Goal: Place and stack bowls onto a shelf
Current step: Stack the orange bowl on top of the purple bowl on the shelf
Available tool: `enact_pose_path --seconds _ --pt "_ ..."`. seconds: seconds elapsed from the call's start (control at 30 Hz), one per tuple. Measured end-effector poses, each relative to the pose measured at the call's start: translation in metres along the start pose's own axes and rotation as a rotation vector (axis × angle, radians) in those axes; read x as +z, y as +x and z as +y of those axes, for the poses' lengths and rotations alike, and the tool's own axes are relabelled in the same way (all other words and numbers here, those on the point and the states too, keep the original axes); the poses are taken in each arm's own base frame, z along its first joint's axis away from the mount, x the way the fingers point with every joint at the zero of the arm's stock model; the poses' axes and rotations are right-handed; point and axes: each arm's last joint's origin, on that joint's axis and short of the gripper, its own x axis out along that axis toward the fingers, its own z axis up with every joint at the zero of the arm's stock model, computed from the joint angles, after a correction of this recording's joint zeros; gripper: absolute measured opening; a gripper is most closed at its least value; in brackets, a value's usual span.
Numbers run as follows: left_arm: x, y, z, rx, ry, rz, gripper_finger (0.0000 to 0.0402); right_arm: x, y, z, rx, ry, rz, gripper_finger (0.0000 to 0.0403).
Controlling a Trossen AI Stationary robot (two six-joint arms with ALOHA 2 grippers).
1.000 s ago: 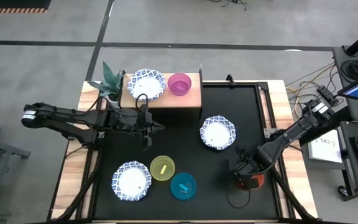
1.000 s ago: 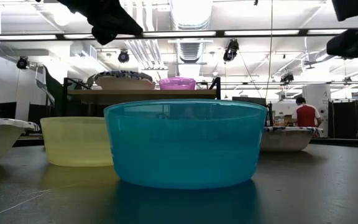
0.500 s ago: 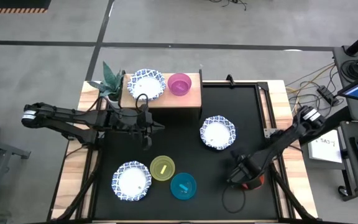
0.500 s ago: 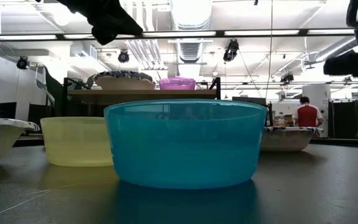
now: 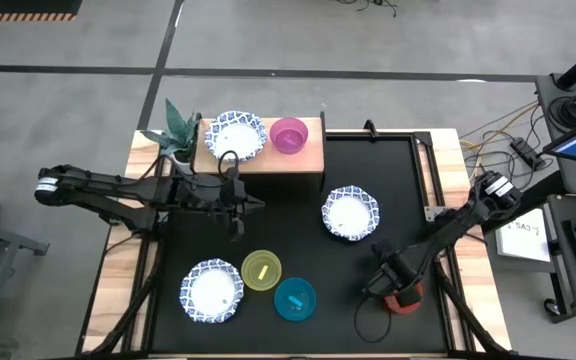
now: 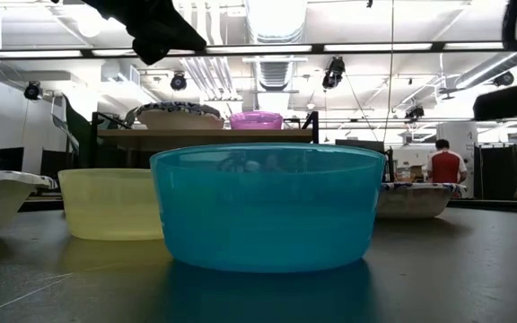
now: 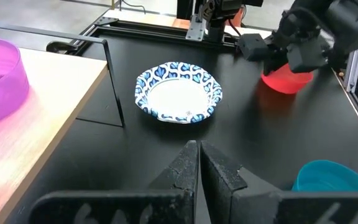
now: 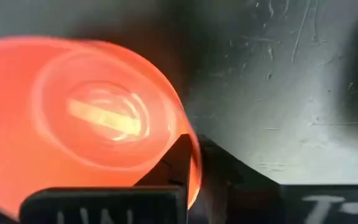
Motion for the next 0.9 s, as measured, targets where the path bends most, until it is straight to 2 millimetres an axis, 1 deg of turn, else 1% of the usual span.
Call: enact_pose_path --seconds 0.1,0.17,0.27,0.33,0.4,0.5,0.6,0.7,0.8,0.9 --pt "0.0 0.0 0.0 0.0 0.009 -0.004 0.0 0.0 -0.015 -0.008 0.054 0.09 -0.053 0.0009" --pt "0.0 0.0 0.0 0.0 0.02 -0.004 0.0 0.001 -0.03 -0.015 0.081 0.164 -0.11 0.0009" --pt "0.0 0.0 0.0 0.0 0.034 -0.005 0.0 0.003 -0.058 -0.027 0.114 0.26 -0.226 0.0009" --pt "0.0 0.0 0.0 0.0 0.037 -0.005 0.0 0.005 -0.079 -0.036 0.103 0.328 -0.326 0.0009" --pt "0.0 0.0 0.0 0.0 0.037 -0.004 0.0 0.008 -0.101 -0.045 0.049 0.385 -0.453 0.0009" --pt "0.0 0.0 0.0 0.0 0.047 -0.004 0.0 0.009 -0.128 -0.058 -0.076 0.45 -0.628 0.0009" --pt "0.0 0.0 0.0 0.0 0.066 -0.004 0.0 0.008 -0.149 -0.071 -0.224 0.542 -0.754 0.0009" --pt "0.001 -0.001 0.0 0.008 0.077 -0.009 0.0 0.006 -0.166 -0.086 -0.328 0.631 -0.824 0.0009" --pt "0.004 -0.007 -0.001 0.061 0.081 -0.052 0.0 0.008 -0.184 -0.105 -0.353 0.725 -0.885 0.0009" --pt "0.008 -0.017 -0.003 0.159 0.117 -0.099 0.0 0.008 -0.202 -0.129 -0.332 0.889 -0.946 0.0009"
